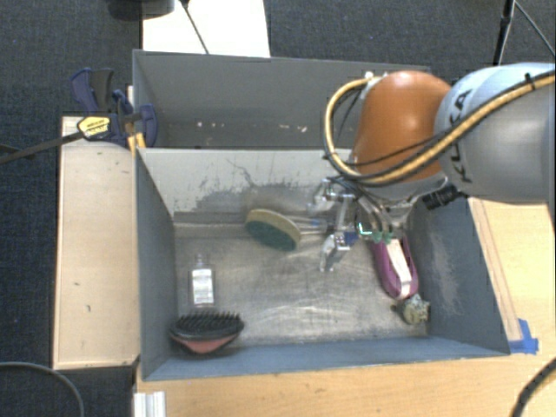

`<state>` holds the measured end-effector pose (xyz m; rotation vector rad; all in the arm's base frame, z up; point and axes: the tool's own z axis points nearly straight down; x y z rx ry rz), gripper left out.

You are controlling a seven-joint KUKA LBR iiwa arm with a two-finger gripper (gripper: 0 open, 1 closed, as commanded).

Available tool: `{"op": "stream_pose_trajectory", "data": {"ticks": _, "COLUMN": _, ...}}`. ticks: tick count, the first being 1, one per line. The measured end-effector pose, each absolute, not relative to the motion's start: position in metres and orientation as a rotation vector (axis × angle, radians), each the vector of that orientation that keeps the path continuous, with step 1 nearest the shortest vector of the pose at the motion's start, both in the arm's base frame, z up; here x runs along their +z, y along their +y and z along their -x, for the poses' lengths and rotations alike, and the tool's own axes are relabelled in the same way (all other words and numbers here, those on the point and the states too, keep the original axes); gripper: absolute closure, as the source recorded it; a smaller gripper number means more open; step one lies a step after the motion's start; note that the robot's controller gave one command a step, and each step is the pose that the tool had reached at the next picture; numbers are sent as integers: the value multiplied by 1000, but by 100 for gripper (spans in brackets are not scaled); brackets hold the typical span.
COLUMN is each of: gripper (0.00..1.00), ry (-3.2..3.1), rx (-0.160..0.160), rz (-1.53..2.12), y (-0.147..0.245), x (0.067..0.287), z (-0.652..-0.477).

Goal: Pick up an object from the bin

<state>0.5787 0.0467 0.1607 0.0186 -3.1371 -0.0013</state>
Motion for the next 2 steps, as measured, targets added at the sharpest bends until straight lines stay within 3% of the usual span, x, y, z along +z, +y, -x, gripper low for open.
{"op": "stream_pose_trajectory", "data": {"ticks": 1, "gripper": 0, "ry": -3140, "rx": -1, "rz": -233, "y": 21, "x": 83, "z": -568}}
{"op": "stream_pose_trajectory", "data": {"ticks": 2, "gripper": 0, "ry": -3154, "rx": 0, "rz": 114, "y": 50, "x": 75, "z": -547}}
